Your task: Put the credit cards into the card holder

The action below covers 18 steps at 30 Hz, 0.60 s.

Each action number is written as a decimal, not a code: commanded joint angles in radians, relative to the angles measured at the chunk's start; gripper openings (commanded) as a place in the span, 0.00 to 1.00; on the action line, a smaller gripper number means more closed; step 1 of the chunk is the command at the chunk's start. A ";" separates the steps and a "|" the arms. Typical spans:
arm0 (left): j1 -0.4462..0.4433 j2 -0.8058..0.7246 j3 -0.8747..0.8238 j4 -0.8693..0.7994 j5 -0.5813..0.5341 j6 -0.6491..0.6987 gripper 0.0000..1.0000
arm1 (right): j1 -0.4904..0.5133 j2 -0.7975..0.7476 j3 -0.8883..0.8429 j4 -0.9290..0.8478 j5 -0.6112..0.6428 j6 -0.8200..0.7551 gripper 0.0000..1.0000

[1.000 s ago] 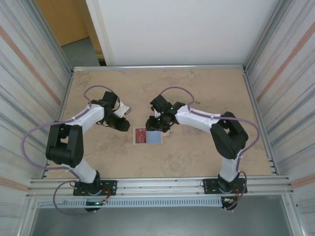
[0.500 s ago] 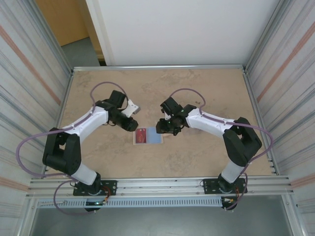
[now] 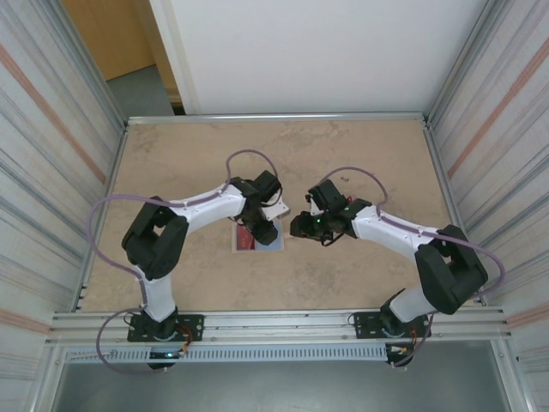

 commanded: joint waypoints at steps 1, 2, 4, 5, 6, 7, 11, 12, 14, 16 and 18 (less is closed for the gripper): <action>-0.009 0.035 0.040 -0.049 -0.091 -0.006 0.47 | -0.024 -0.058 -0.040 0.043 -0.019 0.038 0.41; -0.011 0.045 0.040 -0.048 -0.098 -0.006 0.47 | -0.029 -0.065 -0.051 0.046 -0.023 0.041 0.41; -0.017 0.064 0.039 -0.044 -0.113 -0.008 0.47 | -0.034 -0.084 -0.070 0.054 -0.024 0.047 0.41; -0.020 0.072 0.039 -0.043 -0.115 -0.009 0.47 | -0.036 -0.090 -0.075 0.057 -0.025 0.047 0.41; -0.022 0.080 0.039 -0.042 -0.114 -0.010 0.47 | -0.037 -0.095 -0.080 0.060 -0.026 0.049 0.41; -0.023 0.088 0.040 -0.043 -0.113 -0.014 0.47 | -0.037 -0.097 -0.085 0.065 -0.027 0.050 0.41; -0.026 0.106 0.033 -0.040 -0.114 -0.017 0.42 | -0.036 -0.088 -0.105 0.108 -0.051 0.069 0.40; -0.025 0.106 0.026 -0.037 -0.114 -0.018 0.40 | -0.036 -0.084 -0.111 0.127 -0.060 0.077 0.40; -0.024 0.103 0.014 -0.030 -0.115 -0.017 0.36 | -0.033 -0.074 -0.123 0.161 -0.078 0.089 0.40; -0.022 0.094 0.006 -0.026 -0.115 -0.015 0.31 | -0.029 -0.064 -0.129 0.195 -0.094 0.102 0.38; -0.021 0.085 0.005 -0.026 -0.100 -0.014 0.27 | -0.026 -0.052 -0.135 0.229 -0.110 0.114 0.37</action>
